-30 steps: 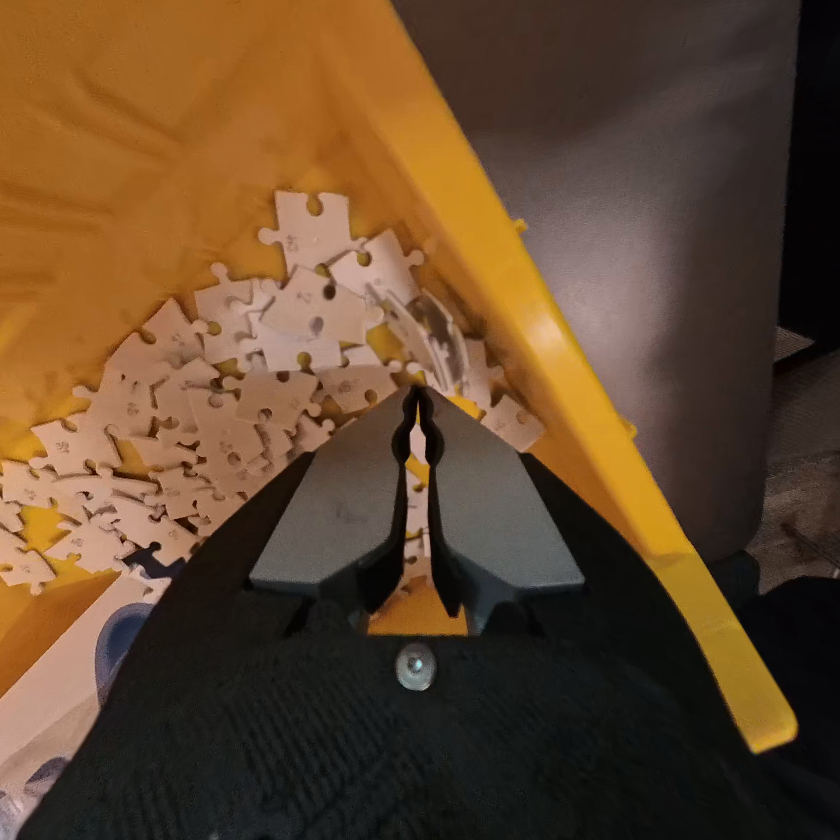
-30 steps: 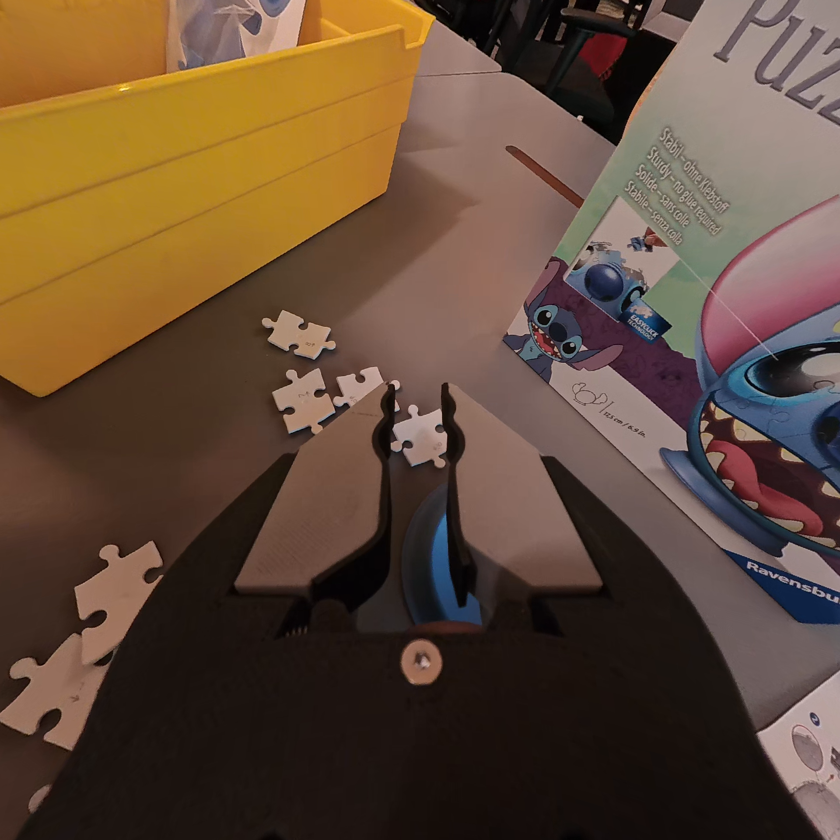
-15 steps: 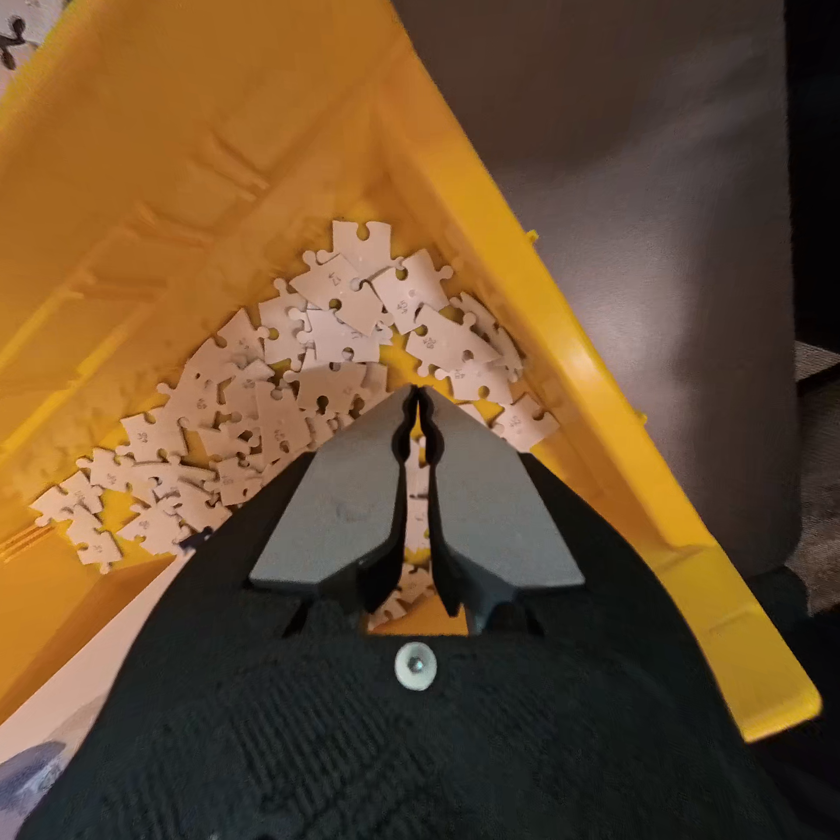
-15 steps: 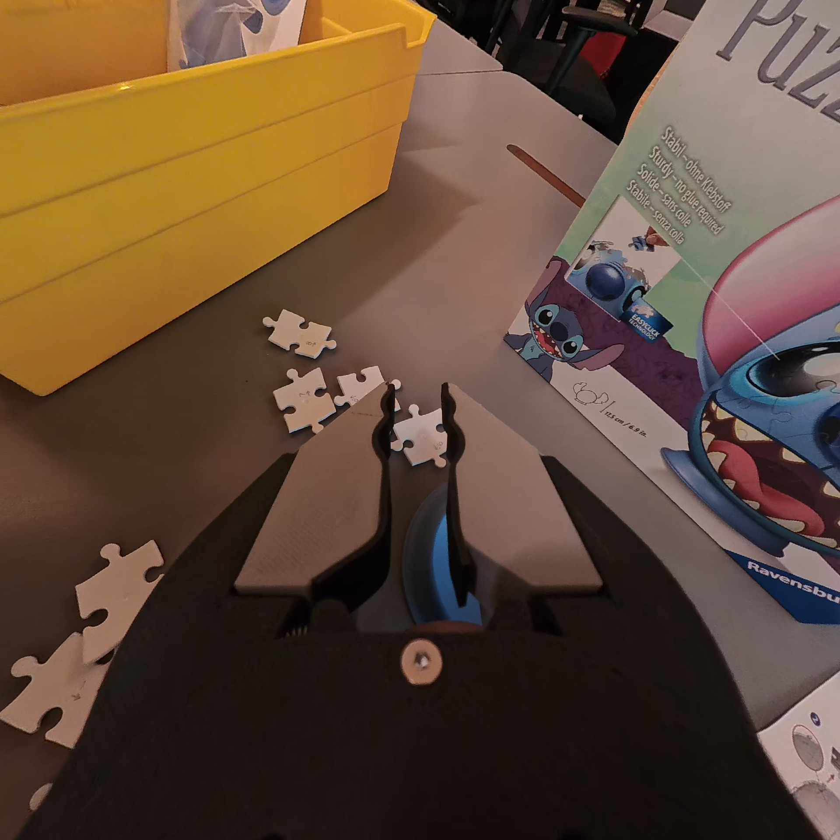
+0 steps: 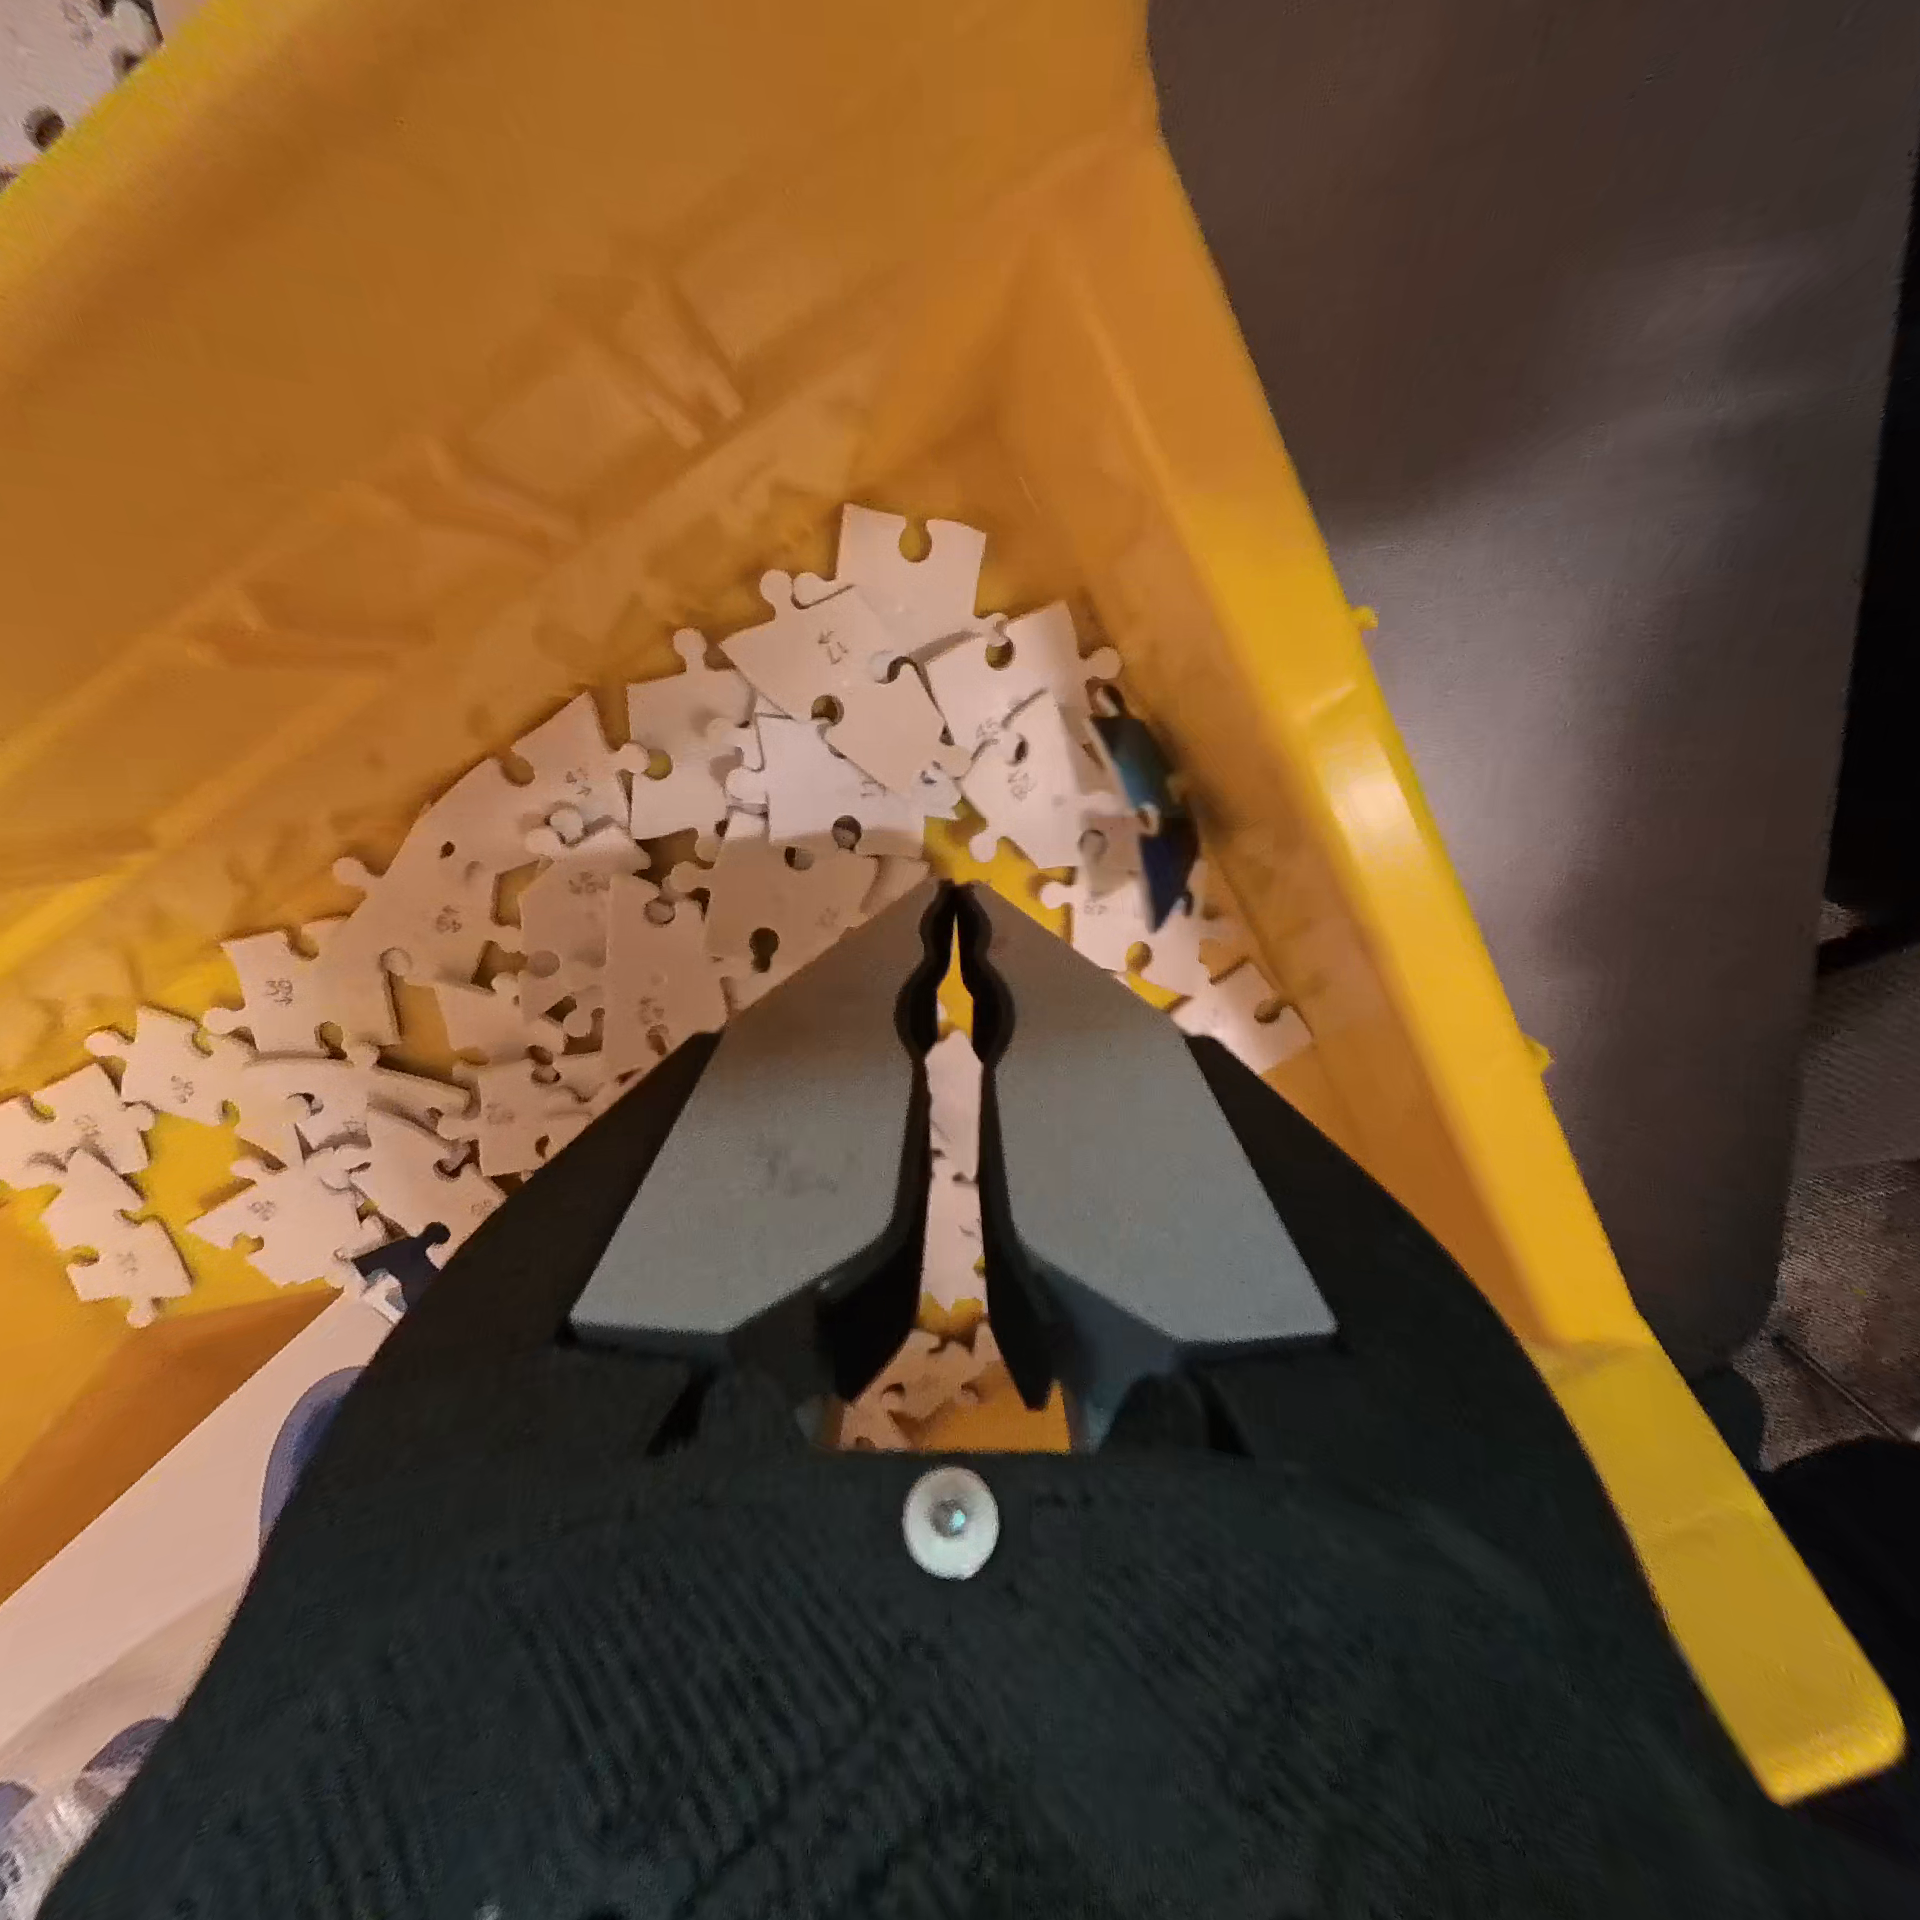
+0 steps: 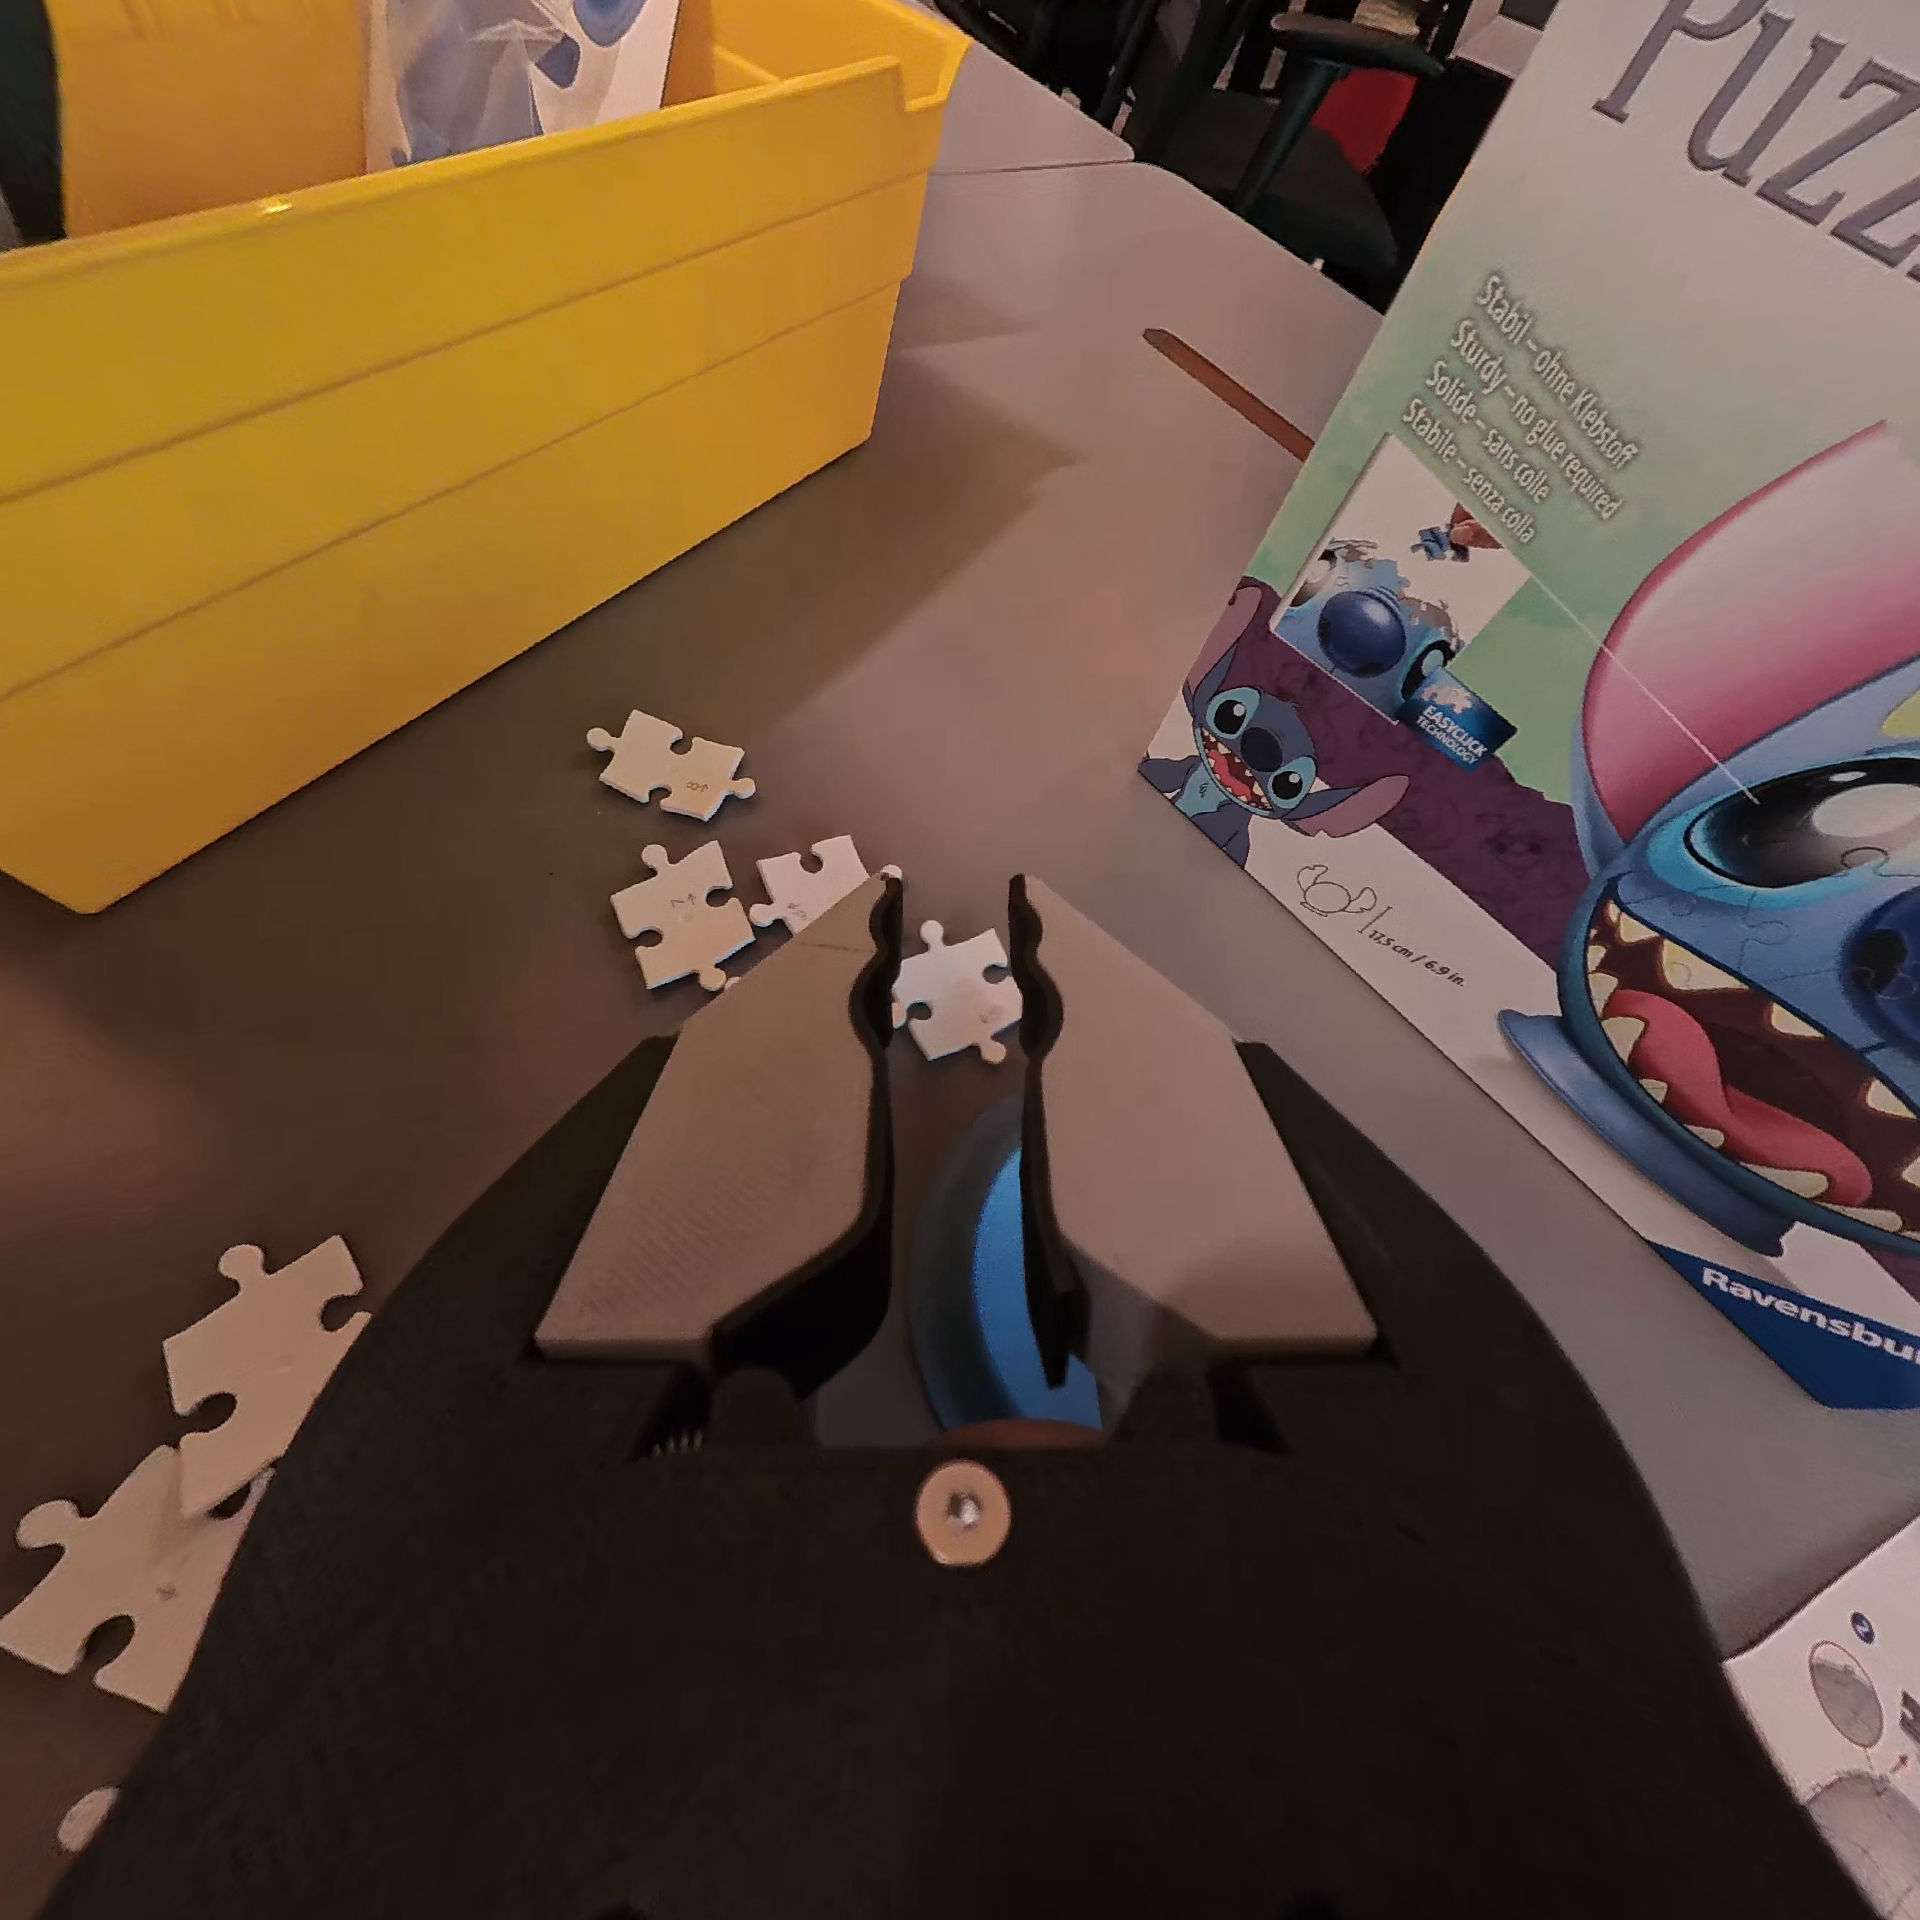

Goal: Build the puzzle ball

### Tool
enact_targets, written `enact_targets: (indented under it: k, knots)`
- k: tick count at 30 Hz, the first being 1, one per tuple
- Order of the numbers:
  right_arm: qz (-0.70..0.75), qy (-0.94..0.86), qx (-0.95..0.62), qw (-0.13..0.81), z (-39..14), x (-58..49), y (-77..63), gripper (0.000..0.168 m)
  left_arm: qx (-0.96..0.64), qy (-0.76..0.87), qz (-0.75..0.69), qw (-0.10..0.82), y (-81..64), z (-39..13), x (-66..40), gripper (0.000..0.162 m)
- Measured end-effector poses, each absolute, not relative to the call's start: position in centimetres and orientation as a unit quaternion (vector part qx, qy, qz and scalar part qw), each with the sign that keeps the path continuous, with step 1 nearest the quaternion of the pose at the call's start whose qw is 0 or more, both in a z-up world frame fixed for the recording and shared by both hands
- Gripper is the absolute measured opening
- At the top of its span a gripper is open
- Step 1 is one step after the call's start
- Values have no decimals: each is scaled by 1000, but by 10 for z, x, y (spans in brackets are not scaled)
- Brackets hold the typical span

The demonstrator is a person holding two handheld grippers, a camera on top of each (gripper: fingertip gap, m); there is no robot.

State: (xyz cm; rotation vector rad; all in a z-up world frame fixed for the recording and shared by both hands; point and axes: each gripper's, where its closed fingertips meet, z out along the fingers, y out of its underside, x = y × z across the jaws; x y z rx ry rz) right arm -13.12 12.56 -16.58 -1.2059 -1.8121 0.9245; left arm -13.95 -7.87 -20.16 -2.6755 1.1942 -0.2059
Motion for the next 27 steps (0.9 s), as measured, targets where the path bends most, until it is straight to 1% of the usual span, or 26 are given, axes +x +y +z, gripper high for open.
enact_targets:
  k: [1,4,11,16,20,22,27]
  knots:
    - [364,-707,-474,378,-165,-131,126,18,-901,412,-82,107,-81,-199,-137,0]
    - [372,-703,-477,375,-164,-131,128,17,-882,432,-145,121,-92,-189,-120,0]
    - [362,-713,-468,377,-166,-131,124,17,-887,415,-197,51,-111,-200,-117,0]
    - [359,-716,-463,379,-167,-131,123,18,-896,380,-225,53,-106,-197,-112,24]
    - [361,-716,-461,379,-166,-130,122,18,-903,359,-232,42,-105,-199,-114,29]
    - [360,-719,-459,379,-166,-130,120,17,-899,366,-238,41,-107,-198,-110,22]
    - [357,-721,-455,381,-167,-130,118,17,-901,376,-214,42,-106,-202,-110,20]
